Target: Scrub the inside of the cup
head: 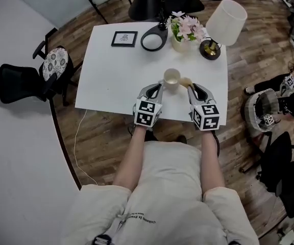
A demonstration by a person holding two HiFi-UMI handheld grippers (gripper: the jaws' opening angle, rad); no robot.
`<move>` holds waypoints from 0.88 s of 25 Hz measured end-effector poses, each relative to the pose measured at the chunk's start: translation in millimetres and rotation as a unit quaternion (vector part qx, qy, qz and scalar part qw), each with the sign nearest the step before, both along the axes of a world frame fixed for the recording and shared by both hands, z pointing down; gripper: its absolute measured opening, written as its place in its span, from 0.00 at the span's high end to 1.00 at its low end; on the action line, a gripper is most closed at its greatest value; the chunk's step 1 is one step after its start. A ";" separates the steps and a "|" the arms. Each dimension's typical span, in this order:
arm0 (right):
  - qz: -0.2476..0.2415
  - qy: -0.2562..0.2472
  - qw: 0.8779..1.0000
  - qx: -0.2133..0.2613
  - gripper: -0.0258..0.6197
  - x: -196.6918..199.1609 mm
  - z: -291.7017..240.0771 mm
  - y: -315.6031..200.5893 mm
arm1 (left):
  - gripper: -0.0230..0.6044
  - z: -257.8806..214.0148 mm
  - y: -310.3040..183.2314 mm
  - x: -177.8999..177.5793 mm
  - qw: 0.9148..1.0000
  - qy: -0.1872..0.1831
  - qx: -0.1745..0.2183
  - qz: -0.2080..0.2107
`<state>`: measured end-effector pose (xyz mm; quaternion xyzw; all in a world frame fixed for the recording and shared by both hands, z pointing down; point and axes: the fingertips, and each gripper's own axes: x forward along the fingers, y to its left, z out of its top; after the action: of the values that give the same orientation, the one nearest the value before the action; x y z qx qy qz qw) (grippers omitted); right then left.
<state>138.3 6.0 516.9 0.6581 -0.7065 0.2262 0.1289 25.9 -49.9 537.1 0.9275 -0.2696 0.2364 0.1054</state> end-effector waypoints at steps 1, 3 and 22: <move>-0.009 0.005 1.000 0.001 0.83 -1.8 -1.1 4.3 | 0.96 -3.6 5.4 0.8 1.000 0.000 0.003 -0.008; -0.027 0.012 1.000 0.006 0.83 -4.6 -3.5 10.6 | 0.96 -8.3 13.3 1.2 1.000 -0.003 0.008 -0.026; -0.066 -0.008 0.997 0.042 0.83 -2.2 2.7 77.1 | 0.96 -27.0 94.3 -28.7 0.984 0.051 -0.009 -0.168</move>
<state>136.1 83.0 519.6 0.6132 -0.7581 0.1926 0.1108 -2.9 44.4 510.0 0.8787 -0.4141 0.1702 0.1654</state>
